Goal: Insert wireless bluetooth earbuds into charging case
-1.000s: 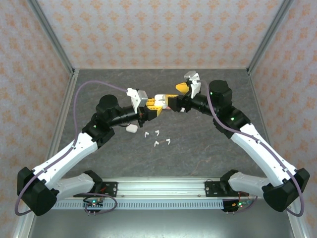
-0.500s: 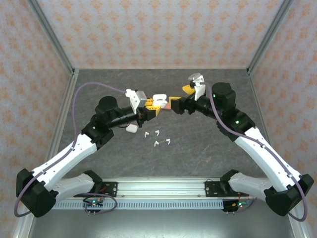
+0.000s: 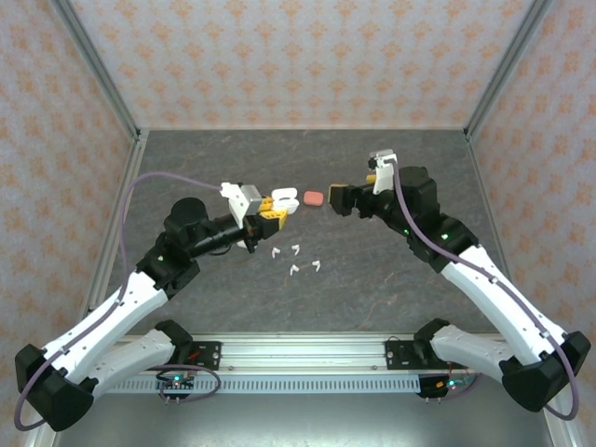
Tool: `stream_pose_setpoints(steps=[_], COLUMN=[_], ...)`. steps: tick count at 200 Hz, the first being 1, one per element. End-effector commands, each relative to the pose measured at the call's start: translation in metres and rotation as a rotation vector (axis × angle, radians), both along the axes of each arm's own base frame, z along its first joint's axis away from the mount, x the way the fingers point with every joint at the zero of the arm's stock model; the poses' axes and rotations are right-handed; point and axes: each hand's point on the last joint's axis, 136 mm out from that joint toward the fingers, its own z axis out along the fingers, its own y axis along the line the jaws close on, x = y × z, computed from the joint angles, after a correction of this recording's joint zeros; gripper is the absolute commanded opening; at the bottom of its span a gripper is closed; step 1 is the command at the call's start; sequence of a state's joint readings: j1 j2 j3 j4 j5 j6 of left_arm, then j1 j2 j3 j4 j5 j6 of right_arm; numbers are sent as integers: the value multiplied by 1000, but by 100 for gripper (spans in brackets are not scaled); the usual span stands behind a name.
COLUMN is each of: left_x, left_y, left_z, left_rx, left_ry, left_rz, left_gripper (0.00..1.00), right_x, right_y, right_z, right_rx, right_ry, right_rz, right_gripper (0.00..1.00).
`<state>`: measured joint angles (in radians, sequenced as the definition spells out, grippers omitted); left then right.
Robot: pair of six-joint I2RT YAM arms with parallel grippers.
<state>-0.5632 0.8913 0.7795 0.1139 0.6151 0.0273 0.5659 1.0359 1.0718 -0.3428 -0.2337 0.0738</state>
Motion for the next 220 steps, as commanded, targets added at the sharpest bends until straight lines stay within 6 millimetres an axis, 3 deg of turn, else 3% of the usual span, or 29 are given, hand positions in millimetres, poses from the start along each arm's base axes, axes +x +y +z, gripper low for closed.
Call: stream_pose_setpoints(steps=[1, 27, 51, 124, 220], left_x=[-5, -10, -13, -22, -33], left_y=[6, 12, 18, 30, 40], left_z=[-1, -4, -8, -16, -14], left_rx=[6, 7, 12, 23, 17], left_ry=[4, 11, 17, 24, 2], left_rz=[21, 37, 58, 91, 107], left_gripper=[0, 0, 0, 0, 0], right_x=[6, 11, 17, 14, -6], right_y=[-7, -4, 12, 88, 175], right_z=[-40, -72, -104, -178, -243], right_rx=[-38, -83, -120, -293, -339], right_ry=[147, 269, 383, 557, 745], right_rz=[-75, -95, -58, 126, 385], right_gripper=[98, 87, 77, 57, 45])
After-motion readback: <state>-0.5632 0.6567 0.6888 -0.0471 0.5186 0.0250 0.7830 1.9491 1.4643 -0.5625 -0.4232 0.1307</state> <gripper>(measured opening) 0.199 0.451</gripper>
